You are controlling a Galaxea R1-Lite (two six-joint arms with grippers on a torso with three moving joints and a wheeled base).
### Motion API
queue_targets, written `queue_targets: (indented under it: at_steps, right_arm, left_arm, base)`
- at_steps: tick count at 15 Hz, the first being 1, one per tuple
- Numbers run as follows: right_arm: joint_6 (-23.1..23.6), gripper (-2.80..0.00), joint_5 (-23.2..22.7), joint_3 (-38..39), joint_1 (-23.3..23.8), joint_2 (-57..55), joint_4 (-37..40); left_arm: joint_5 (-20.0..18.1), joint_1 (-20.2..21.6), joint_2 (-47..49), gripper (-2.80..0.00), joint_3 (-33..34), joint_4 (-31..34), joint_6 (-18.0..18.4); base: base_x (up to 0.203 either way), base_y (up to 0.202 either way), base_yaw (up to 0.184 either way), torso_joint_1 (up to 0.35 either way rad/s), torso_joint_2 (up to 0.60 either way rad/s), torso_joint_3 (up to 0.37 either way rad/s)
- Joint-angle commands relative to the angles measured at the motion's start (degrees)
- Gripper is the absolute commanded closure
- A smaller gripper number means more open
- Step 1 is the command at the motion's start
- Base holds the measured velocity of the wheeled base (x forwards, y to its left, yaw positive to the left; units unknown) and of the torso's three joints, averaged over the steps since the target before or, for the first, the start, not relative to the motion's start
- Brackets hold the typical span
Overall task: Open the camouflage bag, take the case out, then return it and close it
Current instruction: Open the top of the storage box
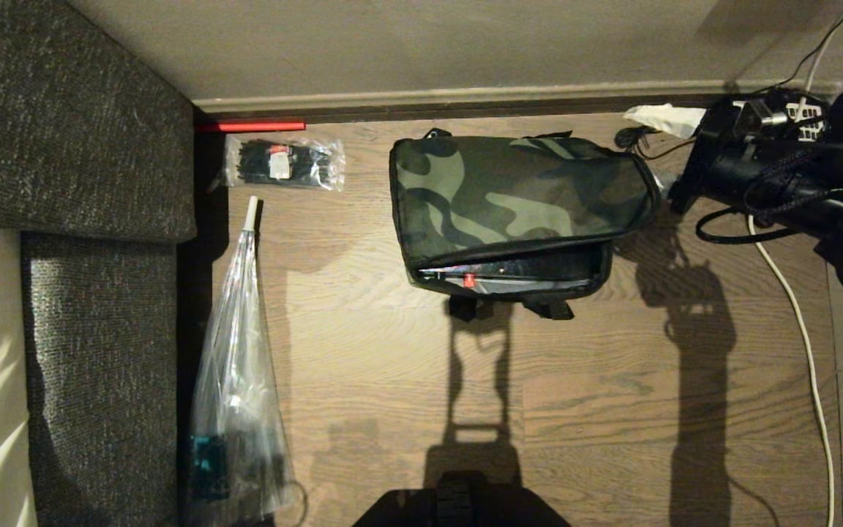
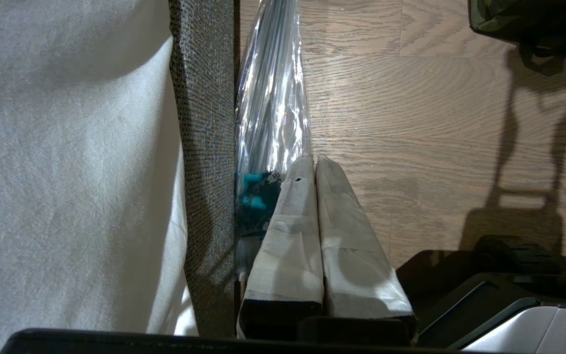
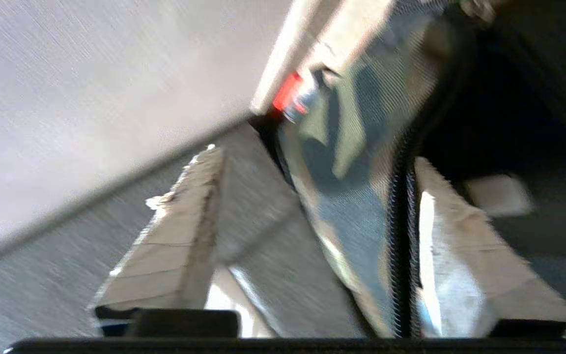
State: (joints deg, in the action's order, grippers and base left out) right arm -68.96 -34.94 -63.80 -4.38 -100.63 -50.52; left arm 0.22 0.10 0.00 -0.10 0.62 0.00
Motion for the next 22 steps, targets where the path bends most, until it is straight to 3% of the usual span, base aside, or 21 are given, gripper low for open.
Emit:
queue_targets:
  at_steps: [1, 6, 22]
  right_arm:
    - [-3.7, -2.8, 0.4, -2.3, 0.1, 0.0, -0.4]
    - [-10.0, -2.8, 1.7, -5.5, 0.2, -0.1, -0.4]
    - [-9.6, -2.8, 2.9, -12.1, 2.4, -2.6, -2.6]
  left_arm:
    - [0.0, 0.0, 0.0, 0.0, 0.0, 0.0, 0.0]
    - [0.0, 0.0, 0.0, 0.0, 0.0, 0.0, 0.0]
    - [0.0, 0.0, 0.0, 0.0, 0.0, 0.0, 0.0]
  base:
    - [0.0, 0.0, 0.0, 0.0, 0.0, 0.0]
    - [0.0, 0.0, 0.0, 0.0, 0.0, 0.0]
    - [0.0, 0.0, 0.0, 0.0, 0.0, 0.0]
